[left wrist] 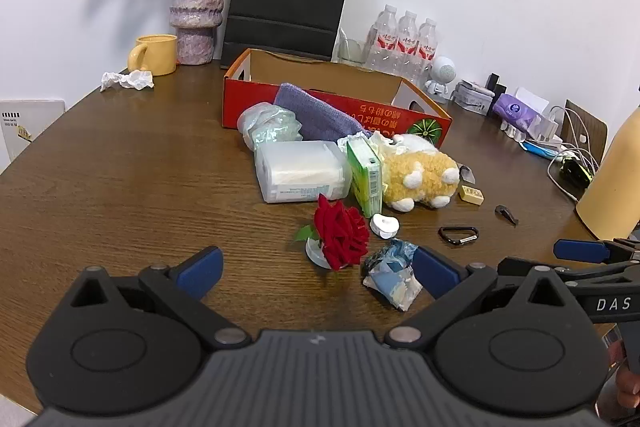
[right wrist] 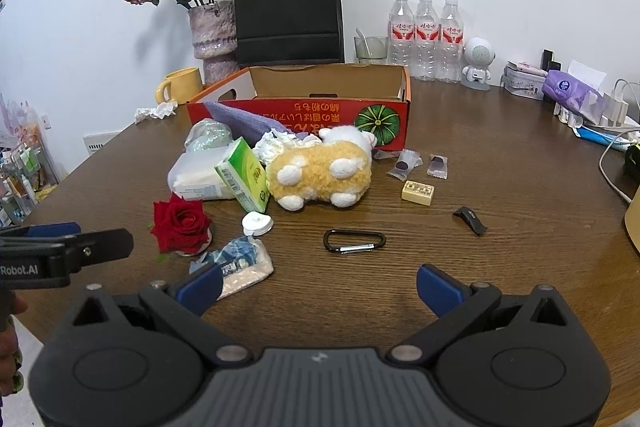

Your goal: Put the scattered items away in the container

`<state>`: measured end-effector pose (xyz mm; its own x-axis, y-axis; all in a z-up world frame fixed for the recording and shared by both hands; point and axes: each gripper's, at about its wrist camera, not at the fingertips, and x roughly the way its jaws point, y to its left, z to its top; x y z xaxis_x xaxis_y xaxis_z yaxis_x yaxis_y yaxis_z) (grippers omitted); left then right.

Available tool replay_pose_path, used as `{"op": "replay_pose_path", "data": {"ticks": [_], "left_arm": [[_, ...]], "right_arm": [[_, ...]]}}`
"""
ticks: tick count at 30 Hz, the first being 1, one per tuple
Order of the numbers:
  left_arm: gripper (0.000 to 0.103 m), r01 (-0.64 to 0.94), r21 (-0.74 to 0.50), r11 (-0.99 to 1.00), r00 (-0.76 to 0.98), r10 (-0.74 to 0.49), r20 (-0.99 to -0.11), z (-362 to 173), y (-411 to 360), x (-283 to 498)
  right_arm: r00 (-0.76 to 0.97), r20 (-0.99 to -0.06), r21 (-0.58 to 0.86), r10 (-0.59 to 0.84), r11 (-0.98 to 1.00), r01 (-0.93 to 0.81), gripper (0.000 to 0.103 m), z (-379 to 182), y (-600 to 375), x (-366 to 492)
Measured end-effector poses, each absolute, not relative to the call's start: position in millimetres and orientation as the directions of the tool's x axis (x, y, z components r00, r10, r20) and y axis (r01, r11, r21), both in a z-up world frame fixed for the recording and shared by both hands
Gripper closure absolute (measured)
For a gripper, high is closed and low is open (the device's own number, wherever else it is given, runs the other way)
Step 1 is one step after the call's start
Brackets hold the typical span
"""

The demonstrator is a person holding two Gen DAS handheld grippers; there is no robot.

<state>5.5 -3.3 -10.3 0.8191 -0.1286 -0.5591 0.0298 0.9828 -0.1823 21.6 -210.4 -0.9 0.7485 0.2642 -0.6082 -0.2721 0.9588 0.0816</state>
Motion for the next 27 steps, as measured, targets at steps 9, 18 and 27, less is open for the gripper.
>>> {"op": "replay_pose_path", "data": {"ticks": [9,18,27], "left_arm": [[0.0,0.03,-0.185,0.982,0.811,-0.133,-0.57,-12.5,-3.0,8.2],[0.0,0.021,-0.196,0.98,0.793,-0.136,-0.594,-23.8,2.1,10.9],[0.0,0.046,-0.205,0.978,0.787,-0.162,-0.595,-28.4,6.5,33.1]], "right_arm": [[0.738,-0.617,0.091,0.274,0.956,-0.279,0.0,-2.7,-210.3,23.6],[0.703,-0.638,0.091,0.314,0.937,-0.337,0.0,-15.4,-198.0,28.9],[0.679,-0.621,0.031,0.391,0.878,-0.478,0.005,-32.7,-159.4,44.9]]}}
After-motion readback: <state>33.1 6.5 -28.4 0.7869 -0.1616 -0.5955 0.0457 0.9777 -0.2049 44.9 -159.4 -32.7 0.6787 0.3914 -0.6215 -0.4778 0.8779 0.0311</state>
